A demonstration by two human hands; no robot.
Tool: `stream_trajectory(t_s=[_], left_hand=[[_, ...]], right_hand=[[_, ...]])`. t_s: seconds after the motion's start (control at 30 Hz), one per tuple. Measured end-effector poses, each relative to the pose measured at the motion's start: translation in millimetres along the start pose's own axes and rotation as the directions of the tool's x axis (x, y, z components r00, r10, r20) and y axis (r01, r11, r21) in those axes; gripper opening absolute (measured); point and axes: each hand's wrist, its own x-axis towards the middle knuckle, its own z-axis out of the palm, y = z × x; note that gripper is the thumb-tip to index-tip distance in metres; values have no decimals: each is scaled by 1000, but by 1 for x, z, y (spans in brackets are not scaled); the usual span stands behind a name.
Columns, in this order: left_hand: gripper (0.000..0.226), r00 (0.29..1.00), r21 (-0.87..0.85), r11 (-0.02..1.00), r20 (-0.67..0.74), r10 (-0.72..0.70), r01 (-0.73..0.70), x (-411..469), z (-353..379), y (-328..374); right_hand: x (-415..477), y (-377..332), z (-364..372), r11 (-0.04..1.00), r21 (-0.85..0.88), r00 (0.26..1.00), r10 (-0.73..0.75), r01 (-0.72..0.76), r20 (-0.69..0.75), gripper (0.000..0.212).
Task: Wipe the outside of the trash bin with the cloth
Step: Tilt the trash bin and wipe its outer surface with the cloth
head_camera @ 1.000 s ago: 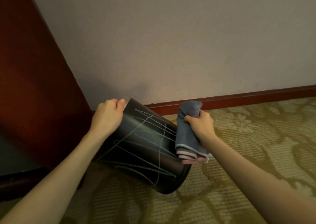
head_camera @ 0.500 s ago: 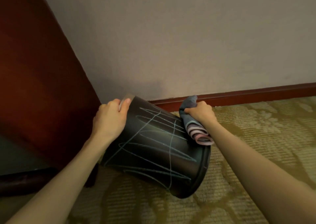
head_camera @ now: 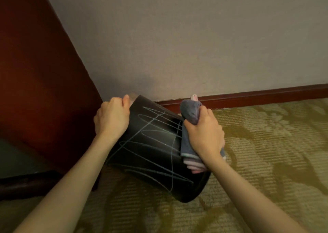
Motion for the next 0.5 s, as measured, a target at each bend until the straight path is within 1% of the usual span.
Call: stream_trajectory(t_s=[0.07, 0.2, 0.27, 0.33, 0.37, 0.43, 0.5], left_hand=[[56, 1000, 18, 1000, -13, -13, 13, 1, 1, 3], [54, 1000, 23, 1000, -3, -10, 10, 3, 0, 12], [54, 1000, 13, 1000, -15, 10, -10, 3, -1, 13], [55, 999, -4, 999, -21, 43, -43, 1, -1, 12], [55, 998, -13, 998, -18, 58, -58, 0, -2, 11], [55, 997, -31, 996, -14, 82, -83, 0, -4, 9], [55, 995, -44, 994, -16, 100, -101, 0, -7, 8]], right_hand=[[-15, -3, -1, 998, -2, 996, -62, 62, -63, 28], [-54, -5, -1, 987, 50, 986, -148, 152, -82, 36], [-74, -5, 1, 972, 20, 968, -229, 232, -104, 39], [-85, -5, 3, 952, -14, 945, -306, 306, -119, 35], [-85, -5, 3, 948, -5, 942, -316, 318, -116, 32], [-79, -6, 2, 955, 33, 952, -290, 294, -93, 28], [-70, -6, 0, 963, 60, 964, -260, 263, -59, 30]])
